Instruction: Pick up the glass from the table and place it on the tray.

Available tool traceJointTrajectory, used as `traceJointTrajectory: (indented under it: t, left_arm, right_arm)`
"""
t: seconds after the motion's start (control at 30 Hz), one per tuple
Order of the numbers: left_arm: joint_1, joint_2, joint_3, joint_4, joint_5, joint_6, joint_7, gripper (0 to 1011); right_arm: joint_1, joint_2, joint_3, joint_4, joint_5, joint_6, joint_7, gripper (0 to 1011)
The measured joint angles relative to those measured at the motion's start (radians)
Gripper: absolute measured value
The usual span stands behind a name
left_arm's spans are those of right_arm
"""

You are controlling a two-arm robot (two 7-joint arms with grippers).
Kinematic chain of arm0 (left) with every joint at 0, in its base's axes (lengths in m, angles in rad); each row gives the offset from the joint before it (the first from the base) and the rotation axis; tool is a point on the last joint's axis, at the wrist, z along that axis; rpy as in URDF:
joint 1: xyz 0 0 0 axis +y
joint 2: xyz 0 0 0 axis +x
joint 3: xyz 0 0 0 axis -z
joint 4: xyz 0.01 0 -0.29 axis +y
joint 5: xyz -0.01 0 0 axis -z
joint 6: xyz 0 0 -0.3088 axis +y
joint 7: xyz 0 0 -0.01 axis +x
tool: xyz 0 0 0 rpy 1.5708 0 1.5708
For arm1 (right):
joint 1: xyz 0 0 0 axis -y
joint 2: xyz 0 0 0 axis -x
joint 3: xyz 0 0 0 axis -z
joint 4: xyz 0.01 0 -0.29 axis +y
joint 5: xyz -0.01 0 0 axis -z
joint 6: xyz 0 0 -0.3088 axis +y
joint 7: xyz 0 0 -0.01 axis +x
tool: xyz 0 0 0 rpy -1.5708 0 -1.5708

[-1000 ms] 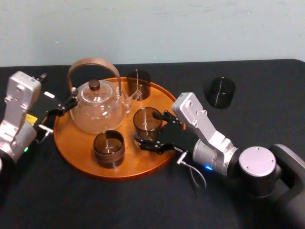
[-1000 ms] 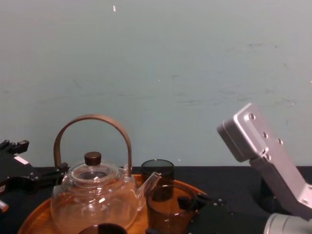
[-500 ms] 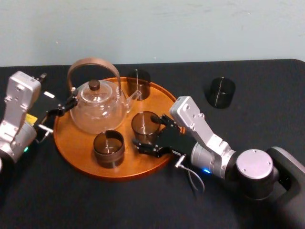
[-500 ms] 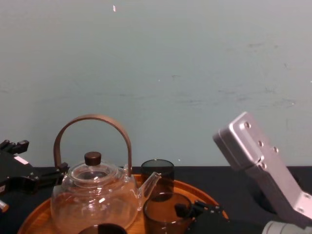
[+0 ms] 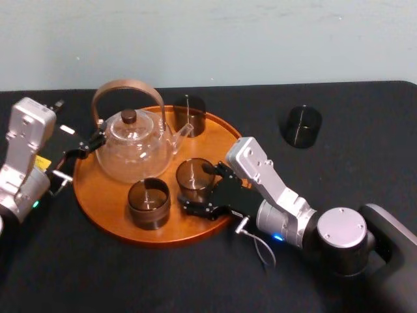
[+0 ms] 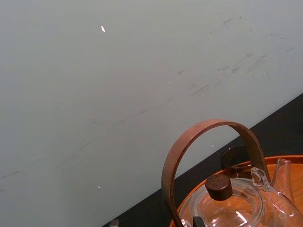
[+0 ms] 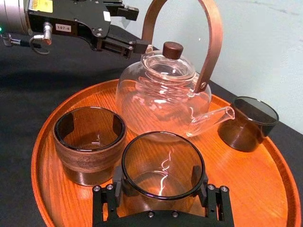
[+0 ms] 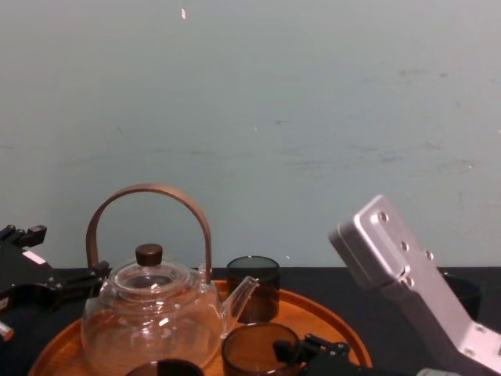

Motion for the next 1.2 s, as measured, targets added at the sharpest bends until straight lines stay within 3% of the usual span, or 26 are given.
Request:
traceJointTrajectory:
  t: [1.2]
  left_arm:
    - [0.0,0.0,0.0,0.0,0.0,0.0,0.0,1009]
  right_arm:
    - [-0.005,-0.015,-0.009,0.035,0.0,-0.009,0.004,922]
